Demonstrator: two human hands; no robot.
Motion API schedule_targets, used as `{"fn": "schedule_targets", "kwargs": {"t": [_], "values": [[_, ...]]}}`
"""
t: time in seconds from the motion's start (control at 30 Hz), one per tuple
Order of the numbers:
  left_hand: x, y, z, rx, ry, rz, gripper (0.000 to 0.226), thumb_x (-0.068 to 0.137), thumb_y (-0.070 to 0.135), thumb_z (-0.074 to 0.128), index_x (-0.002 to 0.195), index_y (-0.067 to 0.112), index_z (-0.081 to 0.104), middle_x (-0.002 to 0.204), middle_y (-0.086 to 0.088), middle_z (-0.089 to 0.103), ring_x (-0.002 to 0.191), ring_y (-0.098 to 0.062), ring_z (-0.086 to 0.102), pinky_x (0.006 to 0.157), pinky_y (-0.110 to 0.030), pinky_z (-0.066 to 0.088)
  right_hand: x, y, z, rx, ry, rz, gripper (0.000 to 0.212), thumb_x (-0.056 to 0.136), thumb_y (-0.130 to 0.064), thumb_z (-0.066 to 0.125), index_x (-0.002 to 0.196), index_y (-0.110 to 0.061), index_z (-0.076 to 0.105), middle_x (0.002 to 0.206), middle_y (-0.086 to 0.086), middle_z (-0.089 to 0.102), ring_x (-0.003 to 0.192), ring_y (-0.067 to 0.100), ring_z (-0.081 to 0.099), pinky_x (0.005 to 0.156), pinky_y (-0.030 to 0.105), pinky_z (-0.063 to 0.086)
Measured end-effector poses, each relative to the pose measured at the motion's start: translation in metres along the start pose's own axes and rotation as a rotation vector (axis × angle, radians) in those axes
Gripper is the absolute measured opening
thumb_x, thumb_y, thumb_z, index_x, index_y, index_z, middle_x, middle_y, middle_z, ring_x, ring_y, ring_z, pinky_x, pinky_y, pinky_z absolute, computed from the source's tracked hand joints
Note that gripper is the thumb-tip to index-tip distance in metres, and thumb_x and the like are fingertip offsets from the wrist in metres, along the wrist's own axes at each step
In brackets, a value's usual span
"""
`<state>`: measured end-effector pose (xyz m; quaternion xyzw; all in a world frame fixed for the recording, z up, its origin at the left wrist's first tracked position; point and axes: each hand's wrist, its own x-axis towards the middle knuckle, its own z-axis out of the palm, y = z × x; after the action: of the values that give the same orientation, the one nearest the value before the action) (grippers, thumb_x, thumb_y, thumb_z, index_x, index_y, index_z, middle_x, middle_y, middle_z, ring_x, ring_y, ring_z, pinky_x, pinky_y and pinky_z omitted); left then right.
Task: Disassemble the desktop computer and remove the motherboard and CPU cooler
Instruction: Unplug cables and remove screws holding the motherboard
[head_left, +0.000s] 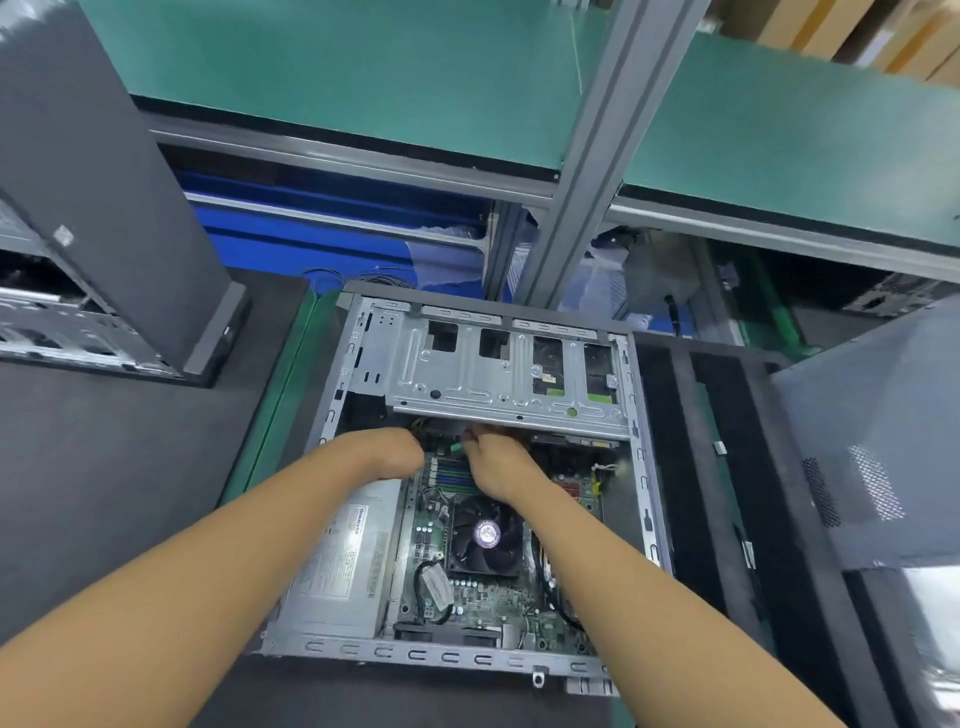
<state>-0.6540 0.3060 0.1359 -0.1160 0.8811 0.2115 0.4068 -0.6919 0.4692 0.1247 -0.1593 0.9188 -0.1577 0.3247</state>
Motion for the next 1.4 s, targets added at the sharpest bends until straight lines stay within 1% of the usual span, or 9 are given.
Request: {"fn": "schedule_targets", "kwargs": {"t": [0.1, 0.3, 0.47, 0.57, 0.67, 1.0, 1.2, 1.33, 1.4], "values": [[0.003, 0.0, 0.003, -0.002, 0.007, 0.02, 0.017, 0.089, 0.007, 0.039, 0.098, 0.018, 0.048, 0.099, -0.003, 0.048, 0.087, -0.021, 0.044, 0.076, -0.03, 0.036, -0.016, 0.017, -0.002, -0.053, 0.027, -0.077, 0.029, 0.107, -0.026, 0.033, 0.107, -0.011, 0.058, 0.11, 0.012, 0.063, 0.105, 0.034, 0.058, 0.079, 0.035, 0.041], [0.004, 0.003, 0.003, 0.037, 0.015, 0.053, 0.041, 0.092, 0.009, 0.043, 0.13, 0.004, 0.057, 0.136, -0.012, 0.055, 0.105, -0.021, 0.047, 0.087, -0.03, 0.04, -0.045, 0.049, -0.011, -0.244, 0.081, -0.11, 0.052, 0.092, 0.001, 0.046, 0.14, -0.018, 0.052, 0.15, 0.002, 0.045, 0.134, 0.024, 0.044, 0.111, 0.039, 0.029], [0.001, 0.004, 0.001, 0.024, -0.023, 0.016, 0.059, 0.092, 0.017, 0.047, 0.15, 0.012, 0.037, 0.164, -0.008, 0.021, 0.144, -0.023, 0.03, 0.117, -0.038, 0.026, -0.066, 0.07, -0.006, -0.344, 0.12, -0.042, 0.051, 0.092, -0.01, 0.049, 0.143, -0.012, 0.048, 0.156, 0.001, 0.038, 0.142, 0.024, 0.033, 0.117, 0.043, 0.028], [-0.001, 0.008, 0.001, 0.06, -0.028, 0.014, 0.039, 0.093, 0.016, 0.048, 0.132, 0.012, 0.05, 0.164, -0.008, 0.018, 0.141, -0.022, 0.031, 0.113, -0.036, 0.027, -0.07, 0.078, -0.003, -0.427, 0.052, 0.043, 0.054, 0.098, -0.027, 0.049, 0.149, -0.012, 0.039, 0.161, 0.0, 0.026, 0.151, 0.017, 0.01, 0.122, 0.048, 0.013], [0.003, 0.009, 0.002, 0.026, -0.014, -0.011, 0.056, 0.094, 0.018, 0.05, 0.148, 0.012, 0.04, 0.165, -0.006, 0.014, 0.147, -0.022, 0.024, 0.115, -0.035, 0.025, -0.069, 0.076, -0.002, -0.443, -0.022, 0.092, 0.054, 0.098, -0.022, 0.045, 0.15, -0.012, 0.036, 0.165, 0.002, 0.016, 0.152, 0.016, 0.001, 0.121, 0.052, 0.013], [-0.002, 0.012, 0.002, -0.029, -0.015, -0.07, 0.069, 0.093, 0.021, 0.055, 0.155, 0.012, 0.026, 0.16, -0.012, 0.027, 0.142, -0.026, 0.034, 0.11, -0.03, 0.031, -0.07, 0.071, 0.001, -0.482, 0.155, 0.155, 0.066, 0.094, -0.023, 0.048, 0.152, -0.003, 0.025, 0.156, 0.009, 0.025, 0.145, 0.024, 0.015, 0.118, 0.047, 0.02], [-0.01, 0.017, -0.001, 0.05, -0.001, -0.039, 0.052, 0.092, 0.014, 0.054, 0.142, 0.006, 0.047, 0.136, -0.011, 0.053, 0.092, -0.019, 0.054, 0.073, -0.028, 0.042, -0.066, 0.072, 0.0, -0.435, 0.104, 0.152, 0.063, 0.092, -0.02, 0.051, 0.15, -0.005, 0.03, 0.151, 0.009, 0.03, 0.139, 0.028, 0.022, 0.112, 0.045, 0.026], [-0.021, 0.017, -0.003, 0.01, 0.091, 0.061, 0.047, 0.094, 0.005, 0.045, 0.138, 0.015, 0.058, 0.14, -0.004, 0.057, 0.124, -0.028, 0.056, 0.097, -0.033, 0.045, -0.066, 0.073, 0.002, -0.329, 0.159, 0.042, 0.057, 0.091, -0.017, 0.055, 0.145, -0.013, 0.041, 0.156, 0.002, 0.031, 0.14, 0.027, 0.024, 0.112, 0.048, 0.023], [-0.024, 0.016, -0.002, 0.003, 0.117, 0.11, 0.04, 0.095, 0.006, 0.045, 0.125, 0.016, 0.069, 0.129, 0.0, 0.065, 0.103, -0.018, 0.066, 0.083, -0.03, 0.05, -0.067, 0.071, 0.005, -0.291, 0.2, -0.03, 0.054, 0.089, -0.011, 0.054, 0.143, -0.017, 0.046, 0.158, -0.001, 0.03, 0.142, 0.024, 0.022, 0.113, 0.048, 0.018]]}}
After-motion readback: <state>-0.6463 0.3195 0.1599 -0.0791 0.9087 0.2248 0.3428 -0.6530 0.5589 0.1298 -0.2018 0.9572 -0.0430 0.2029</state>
